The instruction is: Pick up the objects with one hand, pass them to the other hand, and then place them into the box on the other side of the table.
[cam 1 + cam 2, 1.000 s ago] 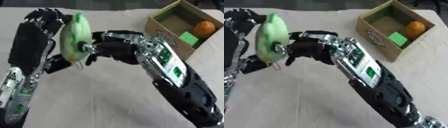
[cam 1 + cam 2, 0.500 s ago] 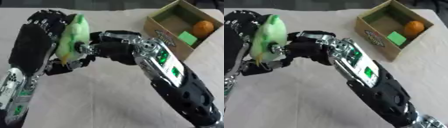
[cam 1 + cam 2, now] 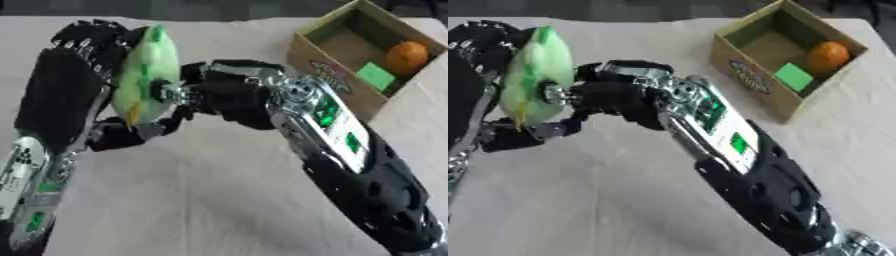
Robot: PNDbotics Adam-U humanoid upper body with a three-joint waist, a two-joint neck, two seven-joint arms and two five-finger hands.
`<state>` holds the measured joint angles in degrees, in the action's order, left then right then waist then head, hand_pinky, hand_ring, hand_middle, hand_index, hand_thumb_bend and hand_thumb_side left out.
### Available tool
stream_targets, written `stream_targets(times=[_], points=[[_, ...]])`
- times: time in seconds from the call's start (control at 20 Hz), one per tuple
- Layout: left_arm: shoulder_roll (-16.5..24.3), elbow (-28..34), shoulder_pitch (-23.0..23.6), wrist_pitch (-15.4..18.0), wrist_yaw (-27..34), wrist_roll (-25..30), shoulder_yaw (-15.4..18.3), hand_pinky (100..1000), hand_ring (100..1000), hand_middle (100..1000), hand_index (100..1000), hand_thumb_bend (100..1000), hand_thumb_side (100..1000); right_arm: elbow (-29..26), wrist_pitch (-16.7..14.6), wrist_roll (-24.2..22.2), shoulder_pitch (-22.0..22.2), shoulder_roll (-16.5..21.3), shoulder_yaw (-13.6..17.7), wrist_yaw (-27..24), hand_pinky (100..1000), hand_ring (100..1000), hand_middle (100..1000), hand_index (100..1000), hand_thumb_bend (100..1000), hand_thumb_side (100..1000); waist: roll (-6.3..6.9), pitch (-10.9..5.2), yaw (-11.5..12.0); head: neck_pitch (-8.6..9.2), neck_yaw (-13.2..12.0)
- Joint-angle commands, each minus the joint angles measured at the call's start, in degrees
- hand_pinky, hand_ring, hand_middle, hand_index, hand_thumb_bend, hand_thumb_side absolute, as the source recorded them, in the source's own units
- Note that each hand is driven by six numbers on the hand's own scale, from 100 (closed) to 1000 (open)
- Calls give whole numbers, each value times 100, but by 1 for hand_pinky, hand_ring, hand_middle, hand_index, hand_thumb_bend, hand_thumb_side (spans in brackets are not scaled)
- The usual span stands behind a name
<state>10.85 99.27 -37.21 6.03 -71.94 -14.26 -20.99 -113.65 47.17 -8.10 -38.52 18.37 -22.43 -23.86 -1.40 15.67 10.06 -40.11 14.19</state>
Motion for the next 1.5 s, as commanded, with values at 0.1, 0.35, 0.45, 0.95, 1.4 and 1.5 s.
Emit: stream_targets(times=[0.1,0.35,0.45,0.95,1.4,1.5], points=[[138,134,-20,-101,3,-107,85,663,664,561,814,1000,363,-94,-21,85,-57,77,113,-100,1000,585,284,574,100,445,24,-101,-4,22,-1],[146,136,2,-203,13,-219,155,665,668,562,818,1000,371,-94,-79,146,-51,80,144,-193,1000,583,280,572,100,444,33,-95,-6,14,13],[157,130,10,-252,12,-260,179,666,670,563,819,1000,371,-94,-123,163,-50,84,158,-219,1000,583,279,571,100,440,36,-93,-7,3,20],[325,110,145,-495,52,-380,360,664,671,558,821,1000,379,-94,-268,230,-4,133,261,-281,1000,582,279,573,100,438,54,-94,-26,29,12],[800,29,497,-800,277,-514,655,660,663,547,812,1000,374,-94,-599,715,125,424,732,-596,1000,585,280,580,100,431,121,-203,-89,-19,-11],[910,30,614,-905,376,-565,760,658,660,542,808,1000,371,-94,-659,859,184,518,843,-693,1000,585,281,581,100,429,143,-234,-106,-29,-35]])
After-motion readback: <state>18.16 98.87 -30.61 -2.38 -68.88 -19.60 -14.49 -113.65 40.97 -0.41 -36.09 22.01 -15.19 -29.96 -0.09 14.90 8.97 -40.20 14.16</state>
